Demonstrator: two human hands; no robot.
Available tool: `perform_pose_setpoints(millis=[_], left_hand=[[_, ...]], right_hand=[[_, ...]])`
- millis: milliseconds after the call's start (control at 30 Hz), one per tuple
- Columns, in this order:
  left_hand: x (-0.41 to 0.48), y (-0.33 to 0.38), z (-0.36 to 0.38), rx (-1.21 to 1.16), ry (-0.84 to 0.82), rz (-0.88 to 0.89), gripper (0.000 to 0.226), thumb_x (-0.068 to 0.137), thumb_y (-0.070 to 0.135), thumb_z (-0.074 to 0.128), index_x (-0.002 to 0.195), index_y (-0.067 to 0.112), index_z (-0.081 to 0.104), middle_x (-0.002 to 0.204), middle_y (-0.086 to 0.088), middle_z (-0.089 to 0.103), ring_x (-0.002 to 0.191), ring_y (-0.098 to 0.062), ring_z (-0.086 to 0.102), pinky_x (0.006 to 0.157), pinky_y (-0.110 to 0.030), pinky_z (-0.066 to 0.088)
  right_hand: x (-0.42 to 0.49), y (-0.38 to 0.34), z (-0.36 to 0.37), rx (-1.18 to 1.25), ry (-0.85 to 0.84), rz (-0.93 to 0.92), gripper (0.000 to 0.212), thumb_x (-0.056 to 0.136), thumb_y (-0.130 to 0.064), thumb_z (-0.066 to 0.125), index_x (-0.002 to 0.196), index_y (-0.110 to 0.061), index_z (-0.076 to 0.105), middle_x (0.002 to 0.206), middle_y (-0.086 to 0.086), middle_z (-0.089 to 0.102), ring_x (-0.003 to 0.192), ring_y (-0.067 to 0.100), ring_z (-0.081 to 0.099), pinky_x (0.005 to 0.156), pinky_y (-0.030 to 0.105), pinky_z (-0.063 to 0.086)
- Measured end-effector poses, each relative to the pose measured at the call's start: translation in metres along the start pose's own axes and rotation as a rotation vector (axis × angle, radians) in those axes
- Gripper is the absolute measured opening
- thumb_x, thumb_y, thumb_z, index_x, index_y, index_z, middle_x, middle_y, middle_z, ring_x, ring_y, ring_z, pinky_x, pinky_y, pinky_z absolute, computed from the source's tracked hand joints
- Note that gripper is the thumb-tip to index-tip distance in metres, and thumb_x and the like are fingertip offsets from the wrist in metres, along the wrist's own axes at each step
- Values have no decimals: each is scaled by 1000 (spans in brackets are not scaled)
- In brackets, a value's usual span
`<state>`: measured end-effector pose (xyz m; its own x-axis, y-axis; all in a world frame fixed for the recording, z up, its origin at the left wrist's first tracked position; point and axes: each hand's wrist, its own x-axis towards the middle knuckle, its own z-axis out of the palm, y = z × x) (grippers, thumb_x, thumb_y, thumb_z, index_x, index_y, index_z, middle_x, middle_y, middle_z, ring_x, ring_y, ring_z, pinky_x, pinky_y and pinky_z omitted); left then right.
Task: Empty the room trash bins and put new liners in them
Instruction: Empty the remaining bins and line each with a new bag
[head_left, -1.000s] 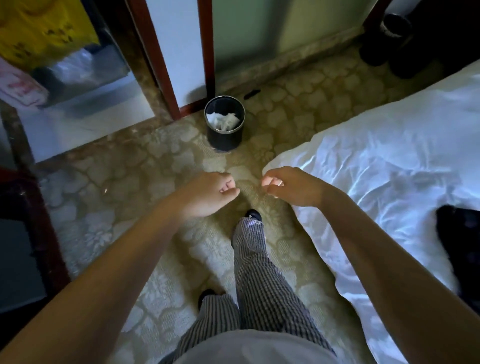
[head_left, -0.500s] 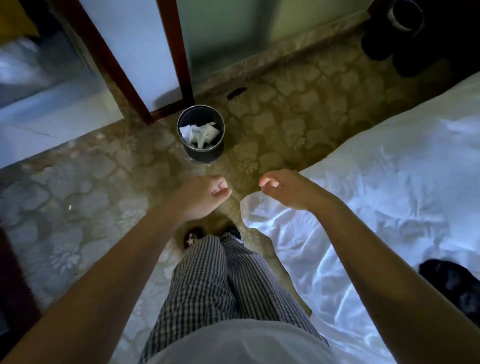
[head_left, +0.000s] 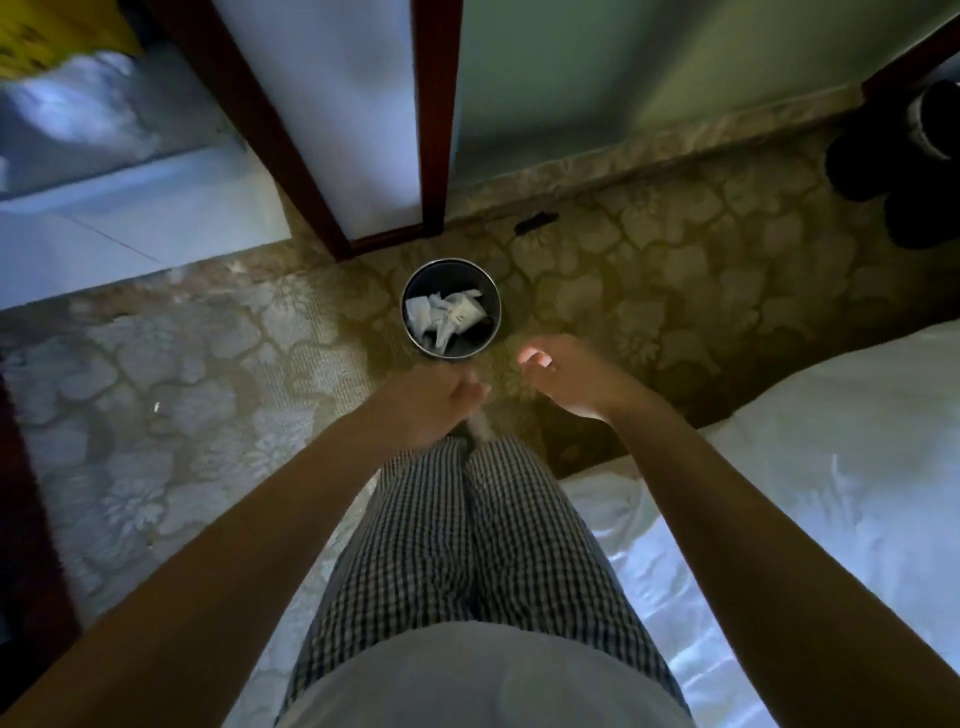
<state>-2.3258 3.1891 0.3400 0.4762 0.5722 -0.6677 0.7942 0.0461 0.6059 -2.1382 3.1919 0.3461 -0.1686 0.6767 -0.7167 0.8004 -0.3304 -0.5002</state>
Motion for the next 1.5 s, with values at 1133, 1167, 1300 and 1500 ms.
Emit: perform_pose_setpoints(millis=[1133,1167,1300,1500], left_hand=[[292,-78,150,-602,344,-406,34,100,27,40,93,-1,58,85,-20,55,75,-17,46,54,-26,28],[294,-80,161,-595,358,-409,36,100,27,41,95,-4,59,88,-24,57,76,-18,47,58,-28,29],[285,-72,198,-550,416,-397,38,100,33,39,103,0,59,91,-16,59,81,-23,54,70,-30,38],[246,-35,238,-505,619,-349,34,100,35,39,69,22,44,72,2,47,66,-13,47,56,-28,32]], right_hand=[[296,188,24,-464,-363,-138,23,98,-24,44,106,-13,63,105,6,64,96,20,59,90,39,49],[297,195,31,-467,-352,-163,23,98,-24,44,108,-13,63,106,6,64,97,20,59,90,39,49],[283,223,50,-445,-270,-274,24,98,-24,47,112,-12,62,108,6,63,99,20,59,91,39,49],[222,255,57,-449,-157,-462,24,97,-25,50,112,-11,63,100,4,63,91,17,58,83,35,49]])
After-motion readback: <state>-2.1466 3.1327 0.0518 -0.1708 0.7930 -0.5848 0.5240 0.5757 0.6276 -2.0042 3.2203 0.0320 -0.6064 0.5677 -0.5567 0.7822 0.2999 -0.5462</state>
